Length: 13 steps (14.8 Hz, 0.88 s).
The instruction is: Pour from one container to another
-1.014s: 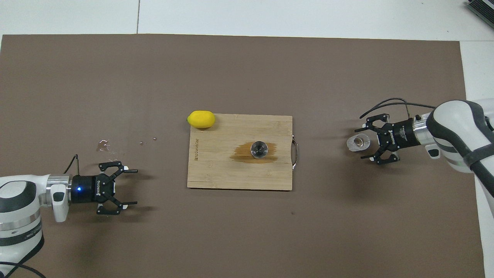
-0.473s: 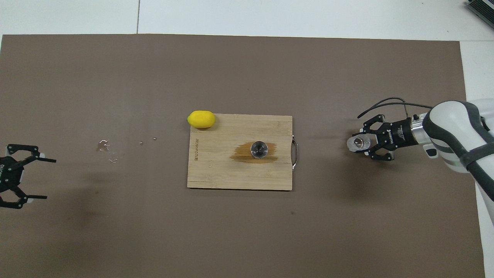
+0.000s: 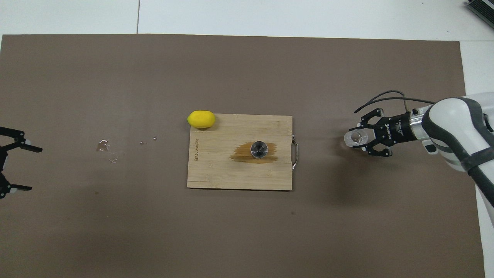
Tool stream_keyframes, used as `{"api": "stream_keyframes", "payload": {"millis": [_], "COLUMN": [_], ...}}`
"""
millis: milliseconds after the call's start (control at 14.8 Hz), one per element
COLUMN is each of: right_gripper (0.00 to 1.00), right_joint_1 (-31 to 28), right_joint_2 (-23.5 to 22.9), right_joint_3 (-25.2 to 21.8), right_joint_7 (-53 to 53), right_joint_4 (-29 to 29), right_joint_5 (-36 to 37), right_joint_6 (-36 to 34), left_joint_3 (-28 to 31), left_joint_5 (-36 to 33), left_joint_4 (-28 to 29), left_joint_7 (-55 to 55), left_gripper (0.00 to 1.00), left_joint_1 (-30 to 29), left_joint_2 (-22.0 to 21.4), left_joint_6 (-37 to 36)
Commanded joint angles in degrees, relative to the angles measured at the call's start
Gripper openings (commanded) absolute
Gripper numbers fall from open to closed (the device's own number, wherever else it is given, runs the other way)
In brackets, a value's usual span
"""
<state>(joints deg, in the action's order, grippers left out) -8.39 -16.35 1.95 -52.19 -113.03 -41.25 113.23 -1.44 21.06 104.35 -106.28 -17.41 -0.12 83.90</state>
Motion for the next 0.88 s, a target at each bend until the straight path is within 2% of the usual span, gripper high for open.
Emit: {"api": "stream_keyframes", "payload": {"millis": [0,135,338,676,811], "right_gripper": [0.05,0.06,0.06,0.06,0.06], "right_joint_1": [3.81,7.49,13.65,22.27,24.81], "right_joint_2": [3.51,4.56,4.66,4.39,4.13], "right_joint_3": [-0.11,-0.19,-0.11,-0.2,-0.11], "right_joint_7": [-4.48,-9.66,-20.55,-32.87,-36.65], "right_joint_4": [-0.7,-0.17,2.72,6.77,8.35], "right_joint_5": [-0.77,-0.24,6.68,15.83,19.34], "right_joint_6": [0.94,2.94,4.45,5.33,5.33], "left_joint_3": [0.3,0.3,-0.05,-4.0,-6.28], "left_joint_5": [-2.07,-4.08,-8.81,-17.61,-17.98], "left_joint_4": [-2.39,-2.57,-3.88,-4.42,-4.51], "left_joint_7": [11.49,20.45,34.17,52.27,63.59], "left_gripper": [1.0,1.0,1.0,1.0,1.0], "left_joint_1": [5.78,9.4,11.42,12.04,12.04], "left_joint_2": [-3.12,-5.58,-7.69,-8.93,-8.93], "left_joint_6": [-2.95,-2.87,-2.61,-2.96,-2.95]}}
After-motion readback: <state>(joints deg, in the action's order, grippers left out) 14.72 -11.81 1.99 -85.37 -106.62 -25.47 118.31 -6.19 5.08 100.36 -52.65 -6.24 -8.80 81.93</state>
